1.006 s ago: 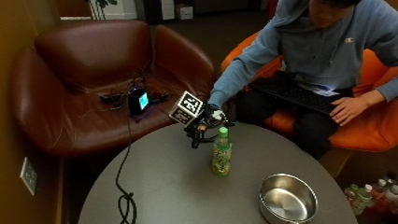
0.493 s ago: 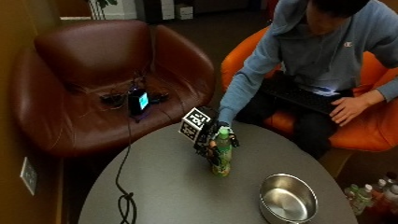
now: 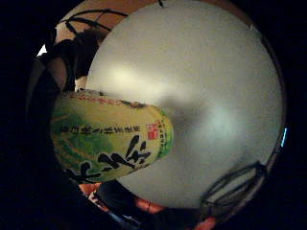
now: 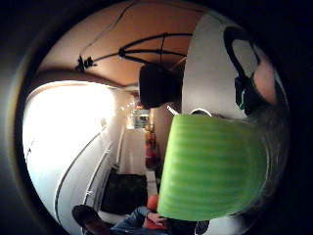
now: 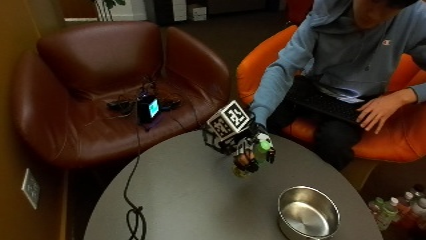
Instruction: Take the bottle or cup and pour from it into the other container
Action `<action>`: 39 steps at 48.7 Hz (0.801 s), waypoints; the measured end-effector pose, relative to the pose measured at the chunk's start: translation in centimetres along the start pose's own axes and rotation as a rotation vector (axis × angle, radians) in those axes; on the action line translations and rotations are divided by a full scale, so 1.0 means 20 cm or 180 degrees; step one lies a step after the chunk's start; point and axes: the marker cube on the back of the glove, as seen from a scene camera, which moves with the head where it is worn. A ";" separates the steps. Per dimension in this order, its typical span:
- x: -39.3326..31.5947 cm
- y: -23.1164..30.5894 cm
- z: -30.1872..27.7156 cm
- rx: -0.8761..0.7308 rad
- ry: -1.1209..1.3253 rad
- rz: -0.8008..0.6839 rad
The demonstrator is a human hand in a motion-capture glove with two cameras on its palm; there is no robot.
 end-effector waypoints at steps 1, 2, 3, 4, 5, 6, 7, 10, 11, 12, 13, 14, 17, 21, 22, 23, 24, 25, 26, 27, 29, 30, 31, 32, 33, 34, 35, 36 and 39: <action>-0.03 0.01 -0.01 -0.0035 0.0127 -0.0009; -0.07 0.01 -0.02 -0.0067 0.0264 -0.0019; -0.10 0.02 -0.03 -0.0090 0.0409 -0.0029; -0.14 0.02 -0.03 -0.0104 0.0567 -0.0041; -0.18 0.01 -0.04 -0.0112 0.0742 -0.0052; -0.23 -0.01 -0.05 -0.0123 0.0929 -0.0063; -0.27 -0.03 -0.05 -0.0142 0.1115 -0.0070; -0.39 -0.07 -0.05 -0.0259 0.1628 -0.0038; -0.42 -0.08 -0.04 -0.0301 0.1808 -0.0009; -0.45 -0.09 -0.03 -0.0338 0.2007 0.0020; -0.48 -0.10 -0.02 -0.0372 0.2222 0.0045; -0.52 -0.12 -0.01 -0.0402 0.2450 0.0064; -0.62 -0.20 0.04 -0.0453 0.3128 0.0088; -0.71 -0.25 0.11 -0.0509 0.3921 0.0123; -0.72 -0.25 0.13 -0.0531 0.4083 0.0132; -0.73 -0.25 0.15 -0.0553 0.4236 0.0140; -0.73 -0.25 0.16 -0.0574 0.4384 0.0151; -0.74 -0.25 0.19 -0.0594 0.4530 0.0167; -0.75 -0.24 0.21 -0.0616 0.4672 0.0188; -0.76 -0.24 0.23 -0.0646 0.4812 0.0215; -0.77 -0.22 0.28 -0.0732 0.5095 0.0276; -0.78 -0.21 0.31 -0.0784 0.5238 0.0306; -0.78 -0.19 0.33 -0.0833 0.5379 0.0332; -0.79 -0.19 0.36 -0.0873 0.5513 0.0355; -0.80 -0.18 0.38 -0.0903 0.5641 0.0375; -0.81 -0.18 0.40 -0.0923 0.5760 0.0394; -0.81 -0.18 0.42 -0.0938 0.5868 0.0411; -0.82 -0.18 0.44 -0.0954 0.5960 0.0424; -0.83 -0.18 0.49 -0.1013 0.6158 0.0447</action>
